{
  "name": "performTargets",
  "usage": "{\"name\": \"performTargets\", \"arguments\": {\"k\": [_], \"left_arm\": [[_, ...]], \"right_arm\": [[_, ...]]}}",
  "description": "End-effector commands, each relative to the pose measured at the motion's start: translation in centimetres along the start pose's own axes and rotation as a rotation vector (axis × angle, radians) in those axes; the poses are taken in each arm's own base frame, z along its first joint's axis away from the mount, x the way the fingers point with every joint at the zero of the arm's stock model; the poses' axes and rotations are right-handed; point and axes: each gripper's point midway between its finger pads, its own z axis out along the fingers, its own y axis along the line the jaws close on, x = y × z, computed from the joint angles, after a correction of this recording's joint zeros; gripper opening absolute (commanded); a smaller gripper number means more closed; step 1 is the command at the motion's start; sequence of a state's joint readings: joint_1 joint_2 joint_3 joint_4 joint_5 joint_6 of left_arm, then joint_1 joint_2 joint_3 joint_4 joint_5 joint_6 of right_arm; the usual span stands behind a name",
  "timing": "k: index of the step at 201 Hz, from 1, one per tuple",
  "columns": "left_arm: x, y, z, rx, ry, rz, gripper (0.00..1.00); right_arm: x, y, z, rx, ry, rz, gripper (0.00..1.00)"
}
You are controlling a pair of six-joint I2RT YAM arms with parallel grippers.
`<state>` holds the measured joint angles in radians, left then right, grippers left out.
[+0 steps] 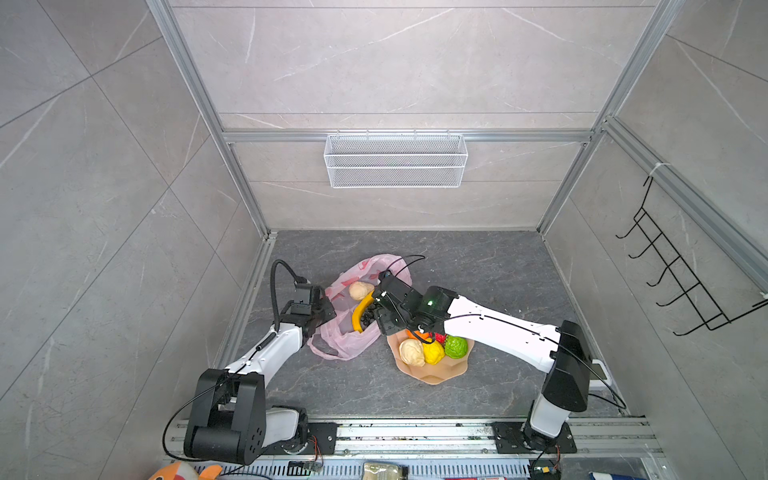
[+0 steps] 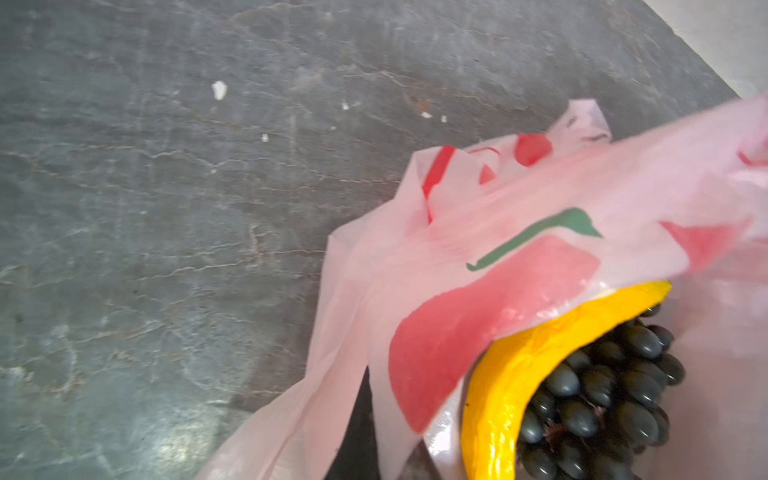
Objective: Take the fake fruits out of the plastic bag
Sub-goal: 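Reach the right gripper back into the bag toward the second pear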
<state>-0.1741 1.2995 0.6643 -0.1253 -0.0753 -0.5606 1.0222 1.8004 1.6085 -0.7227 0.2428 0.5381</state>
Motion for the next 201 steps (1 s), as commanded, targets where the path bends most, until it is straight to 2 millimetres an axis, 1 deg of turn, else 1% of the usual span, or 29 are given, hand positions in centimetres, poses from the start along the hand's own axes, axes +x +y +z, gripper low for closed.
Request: {"name": "performTargets", "arguments": {"k": [1, 18, 45, 62, 85, 105, 138, 157, 175, 192, 201], "left_arm": [[-1.8, -1.2, -0.6, 0.023, -0.052, 0.033, 0.00], [-1.6, -0.9, -0.5, 0.009, -0.046, 0.022, 0.00], [-1.6, -0.6, -0.5, -0.011, -0.046, 0.018, 0.00], [-1.7, -0.4, -0.6, -0.016, -0.049, 0.016, 0.00], [-1.8, -0.3, -0.8, -0.019, -0.059, 0.013, 0.00], [-1.8, -0.3, -0.8, -0.017, -0.060, 0.013, 0.00], [-1.6, -0.6, -0.6, -0.002, -0.047, 0.013, 0.00], [-1.5, -0.8, -0.4, 0.005, -0.040, 0.008, 0.00], [-1.5, -0.8, -0.4, 0.007, -0.038, 0.009, 0.00], [-1.4, -0.8, -0.4, 0.007, -0.036, 0.008, 0.00], [-1.5, -0.9, -0.4, 0.011, -0.037, 0.006, 0.00]], "right_arm": [[-3.0, 0.9, 2.3, -0.106, -0.056, 0.252, 0.69], [-4.2, 1.5, 3.9, -0.193, -0.075, 0.414, 0.68], [-5.6, 1.4, 6.5, -0.211, -0.082, 0.574, 0.68], [-5.7, 1.3, 8.7, -0.234, -0.052, 0.689, 0.67], [-5.3, 1.0, 11.8, -0.252, 0.007, 0.843, 0.65], [-5.5, 0.5, 13.4, -0.253, 0.007, 0.922, 0.65], [-6.7, 0.3, 14.7, -0.271, -0.008, 0.985, 0.65], [-7.2, 0.7, 15.4, -0.307, -0.006, 1.011, 0.63], [-7.4, 0.7, 15.3, -0.305, -0.007, 1.008, 0.62], [-7.9, 0.4, 14.6, -0.292, -0.033, 0.999, 0.62], [-8.2, 0.5, 14.4, -0.297, -0.041, 0.990, 0.62]]}}
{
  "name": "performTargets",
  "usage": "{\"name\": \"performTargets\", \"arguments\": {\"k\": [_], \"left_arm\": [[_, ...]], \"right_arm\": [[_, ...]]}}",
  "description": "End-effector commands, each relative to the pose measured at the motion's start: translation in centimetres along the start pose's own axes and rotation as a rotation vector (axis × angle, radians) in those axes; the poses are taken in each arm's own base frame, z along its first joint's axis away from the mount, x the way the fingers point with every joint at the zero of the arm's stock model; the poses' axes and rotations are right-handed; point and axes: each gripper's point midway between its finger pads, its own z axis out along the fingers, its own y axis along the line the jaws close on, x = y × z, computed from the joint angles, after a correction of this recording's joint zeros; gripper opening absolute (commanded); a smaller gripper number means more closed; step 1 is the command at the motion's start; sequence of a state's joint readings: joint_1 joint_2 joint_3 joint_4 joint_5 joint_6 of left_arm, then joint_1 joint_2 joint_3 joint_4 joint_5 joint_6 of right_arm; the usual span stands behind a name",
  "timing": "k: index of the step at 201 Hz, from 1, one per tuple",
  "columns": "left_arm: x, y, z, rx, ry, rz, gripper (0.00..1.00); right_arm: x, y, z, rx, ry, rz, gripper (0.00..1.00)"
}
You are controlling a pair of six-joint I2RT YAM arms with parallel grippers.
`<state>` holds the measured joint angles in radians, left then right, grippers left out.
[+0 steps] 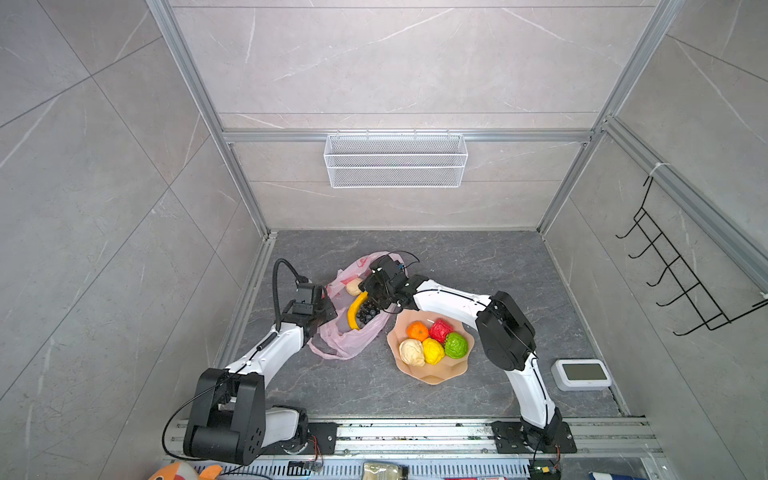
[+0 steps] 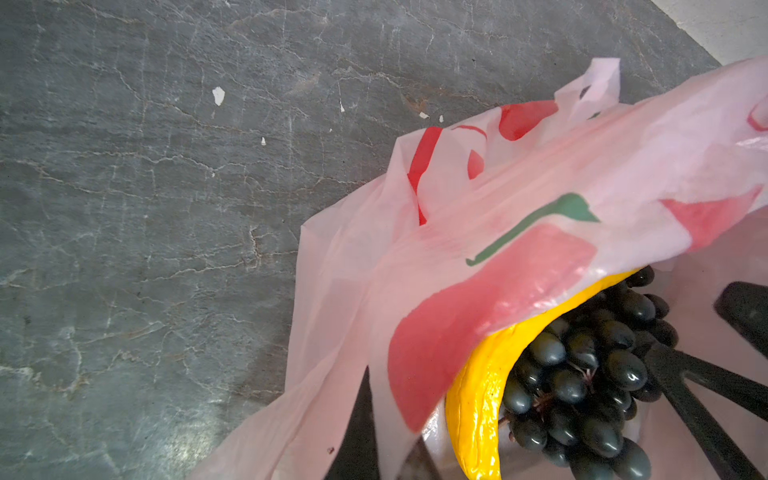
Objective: Take the fake fruits out of the plastic bag
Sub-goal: 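Reach the right gripper back into the bag toward the second pear, then grasp the second cream pear in the bag with the right gripper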
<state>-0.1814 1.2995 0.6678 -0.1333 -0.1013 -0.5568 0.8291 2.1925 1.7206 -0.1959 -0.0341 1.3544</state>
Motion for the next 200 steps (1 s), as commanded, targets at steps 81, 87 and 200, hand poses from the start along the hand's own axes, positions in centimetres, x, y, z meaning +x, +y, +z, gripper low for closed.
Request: {"name": "performTargets", "arguments": {"k": [81, 87, 200], "left_arm": [[-1.5, -1.7, -0.8, 0.079, -0.048, -0.017, 0.00], [-1.5, -1.7, -0.8, 0.079, -0.047, -0.016, 0.00], [-1.4, -2.2, -0.8, 0.098, -0.045, -0.014, 0.00]], "right_arm": [[-0.3, 0.4, 3.0, 0.020, 0.003, 0.044, 0.56], [-0.3, 0.2, 3.2, 0.022, 0.003, 0.049, 0.56], [-1.5, 0.8, 5.4, 0.005, -0.008, 0.104, 0.53]]}}
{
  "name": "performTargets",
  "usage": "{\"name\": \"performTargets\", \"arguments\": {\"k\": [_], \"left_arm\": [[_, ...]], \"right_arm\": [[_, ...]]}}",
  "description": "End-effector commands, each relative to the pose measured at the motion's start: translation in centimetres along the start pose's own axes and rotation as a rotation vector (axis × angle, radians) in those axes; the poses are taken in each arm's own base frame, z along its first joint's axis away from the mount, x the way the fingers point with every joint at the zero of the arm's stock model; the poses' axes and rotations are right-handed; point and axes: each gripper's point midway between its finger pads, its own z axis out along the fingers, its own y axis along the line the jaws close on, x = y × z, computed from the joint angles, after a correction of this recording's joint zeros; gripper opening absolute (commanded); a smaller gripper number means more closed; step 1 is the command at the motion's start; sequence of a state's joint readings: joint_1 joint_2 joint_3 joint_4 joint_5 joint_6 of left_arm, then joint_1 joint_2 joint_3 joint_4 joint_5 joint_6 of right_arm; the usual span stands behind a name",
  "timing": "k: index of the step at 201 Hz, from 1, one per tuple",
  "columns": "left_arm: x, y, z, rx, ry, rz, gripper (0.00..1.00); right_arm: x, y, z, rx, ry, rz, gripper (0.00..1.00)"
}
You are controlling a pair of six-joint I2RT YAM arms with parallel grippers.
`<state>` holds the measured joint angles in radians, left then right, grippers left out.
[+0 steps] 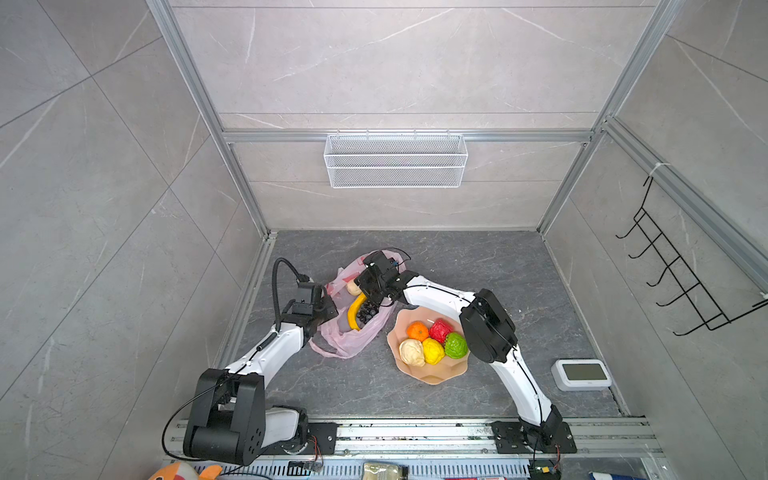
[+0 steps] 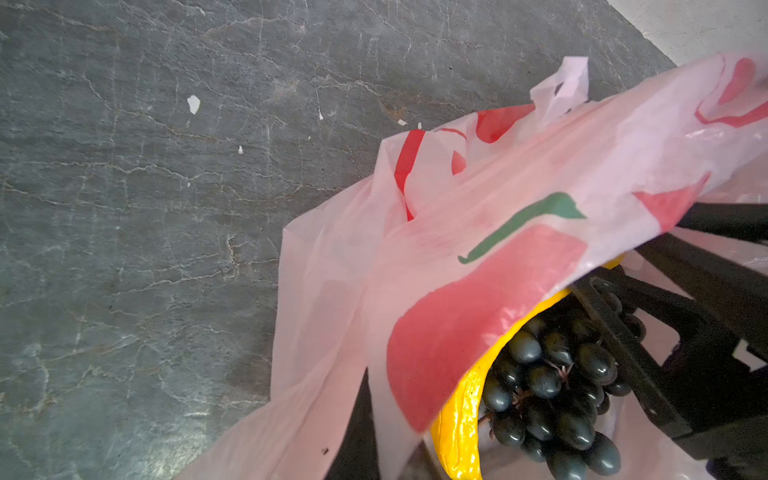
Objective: Take the fake fruits out of the plastic bag
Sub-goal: 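Grasp the second cream pear in the bag with the right gripper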
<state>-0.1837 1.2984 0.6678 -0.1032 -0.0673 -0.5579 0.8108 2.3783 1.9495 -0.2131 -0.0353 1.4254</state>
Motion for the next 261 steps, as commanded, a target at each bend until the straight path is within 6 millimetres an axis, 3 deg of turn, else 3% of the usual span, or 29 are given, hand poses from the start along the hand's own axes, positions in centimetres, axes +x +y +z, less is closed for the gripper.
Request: {"name": "performTargets", "arguments": {"k": [1, 34, 82, 85, 150, 221, 261], "left_arm": [[-1.1, -1.3, -0.6, 0.051, -0.037, -0.012, 0.00], [-1.1, -1.3, -0.7, 0.053, -0.039, -0.011, 0.00], [-1.1, -1.9, -0.9, 0.073, -0.044, -0.005, 0.00], [-1.1, -1.9, -0.9, 0.074, -0.045, -0.004, 0.00], [-1.2, -3.3, -1.8, 0.111, -0.080, 0.026, 0.00], [-1.3, -2.9, -2.1, 0.091, -0.101, 0.027, 0.00], [-1.2, -2.7, -1.8, 0.076, -0.093, 0.027, 0.00]], "right_arm": [[0.1, -0.6, 1.1, 0.029, 0.007, 0.023, 0.54], [-0.3, -0.8, 2.1, 0.048, 0.008, 0.039, 0.56], [-0.8, -1.5, 3.1, 0.112, -0.002, 0.065, 0.69], [-0.6, -2.5, 3.9, 0.133, 0.003, 0.069, 0.69], [-0.8, -3.7, 5.9, 0.175, 0.011, 0.082, 0.72], [-1.4, -4.4, 7.0, 0.183, 0.014, 0.089, 0.69], [-1.9, -2.3, 5.9, 0.132, -0.005, 0.020, 0.56]]}}
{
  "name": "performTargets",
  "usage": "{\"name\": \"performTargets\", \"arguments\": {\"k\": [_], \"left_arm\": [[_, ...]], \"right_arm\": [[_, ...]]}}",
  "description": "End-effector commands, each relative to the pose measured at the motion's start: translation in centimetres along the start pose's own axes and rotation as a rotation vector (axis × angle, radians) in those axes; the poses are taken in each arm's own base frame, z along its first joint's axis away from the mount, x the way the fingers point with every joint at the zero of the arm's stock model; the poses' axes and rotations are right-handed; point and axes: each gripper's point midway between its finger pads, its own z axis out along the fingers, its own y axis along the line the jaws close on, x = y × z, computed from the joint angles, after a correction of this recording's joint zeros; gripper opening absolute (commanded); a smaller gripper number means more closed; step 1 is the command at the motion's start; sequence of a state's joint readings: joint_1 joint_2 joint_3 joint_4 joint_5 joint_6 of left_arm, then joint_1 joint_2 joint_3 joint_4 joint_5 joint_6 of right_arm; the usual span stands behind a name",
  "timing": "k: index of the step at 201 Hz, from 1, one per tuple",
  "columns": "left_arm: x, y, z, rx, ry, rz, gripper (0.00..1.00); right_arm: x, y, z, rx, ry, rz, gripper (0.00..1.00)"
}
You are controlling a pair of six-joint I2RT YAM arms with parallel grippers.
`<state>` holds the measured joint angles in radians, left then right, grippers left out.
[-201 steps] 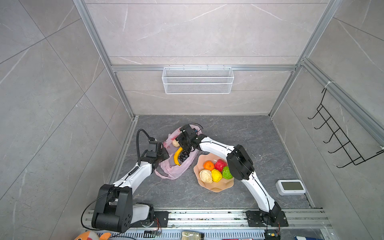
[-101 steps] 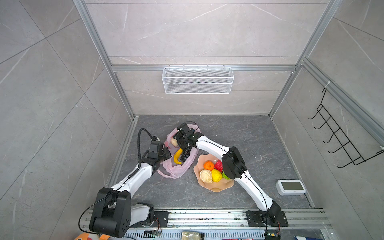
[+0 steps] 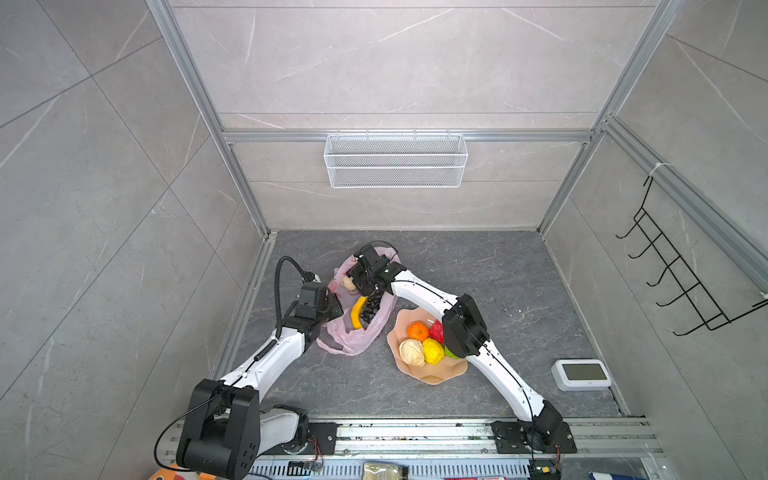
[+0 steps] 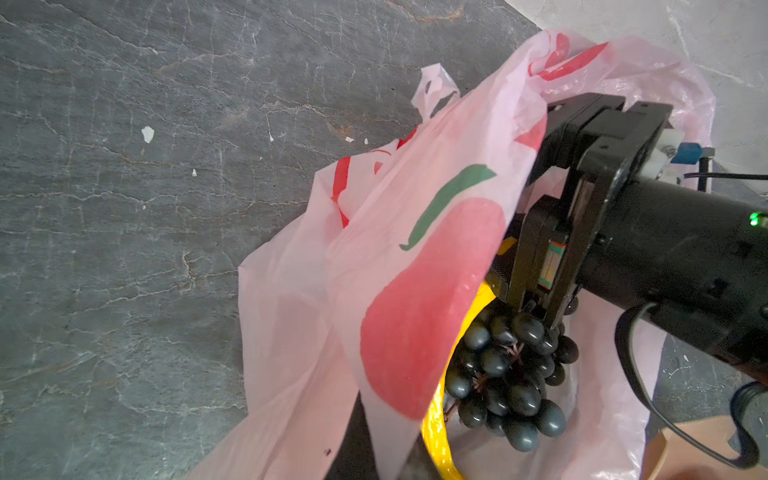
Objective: Take the fake fruits out of the plastic bag
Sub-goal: 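Grasp the second cream pear in the bag with the right gripper, then lift the second pear out and carry it over the peach bowl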
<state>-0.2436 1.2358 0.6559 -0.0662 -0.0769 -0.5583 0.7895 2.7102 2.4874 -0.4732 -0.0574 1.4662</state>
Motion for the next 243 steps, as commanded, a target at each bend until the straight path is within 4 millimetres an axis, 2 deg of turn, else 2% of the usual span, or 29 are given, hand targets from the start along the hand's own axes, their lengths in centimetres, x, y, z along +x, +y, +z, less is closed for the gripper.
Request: {"name": "performTargets", "arguments": {"k": [1, 19, 47, 54, 59, 87, 133, 172, 193, 221, 243], "left_arm": [[-0.7, -0.2, -0.3, 0.000, -0.034, -0.009, 0.00], [-0.6, 0.0, -0.2, -0.009, -0.031, -0.011, 0.00], [-0.6, 0.3, 0.0, -0.027, -0.024, -0.011, 0.00], [-0.5, 0.3, 0.1, -0.029, -0.018, -0.013, 0.00], [-0.5, 0.4, 0.2, -0.031, -0.017, -0.011, 0.00], [-0.6, 0.5, 0.1, -0.037, -0.021, -0.012, 0.00], [-0.8, 1.3, 0.0, -0.059, -0.028, -0.019, 0.00], [-0.7, 1.5, 0.3, -0.061, -0.020, -0.027, 0.00], [-0.7, 1.6, 0.3, -0.061, -0.018, -0.029, 0.00], [-0.7, 1.6, 0.4, -0.059, -0.015, -0.031, 0.00], [-0.5, 1.7, 0.6, -0.064, -0.009, -0.030, 0.00]], "right_arm": [[-0.7, -2.6, 0.7, 0.077, -0.023, -0.039, 0.56], [-0.6, -0.9, -0.3, 0.025, -0.035, -0.080, 0.54], [0.6, 1.6, -2.8, -0.026, -0.046, -0.181, 0.54], [1.1, 1.2, -2.9, -0.013, -0.047, -0.208, 0.54], [1.3, 2.5, -4.4, -0.037, -0.055, -0.225, 0.54], [2.7, 2.8, -6.8, -0.068, -0.067, -0.296, 0.54], [4.2, 1.1, -10.5, -0.107, -0.064, -0.363, 0.54], [4.9, 0.6, -15.2, -0.106, -0.126, -0.531, 0.54], [4.8, -0.3, -17.9, -0.067, -0.186, -0.642, 0.54], [4.0, -3.0, -21.6, 0.014, -0.276, -0.768, 0.53], [2.8, -6.2, -24.2, 0.097, -0.348, -0.828, 0.53]]}}
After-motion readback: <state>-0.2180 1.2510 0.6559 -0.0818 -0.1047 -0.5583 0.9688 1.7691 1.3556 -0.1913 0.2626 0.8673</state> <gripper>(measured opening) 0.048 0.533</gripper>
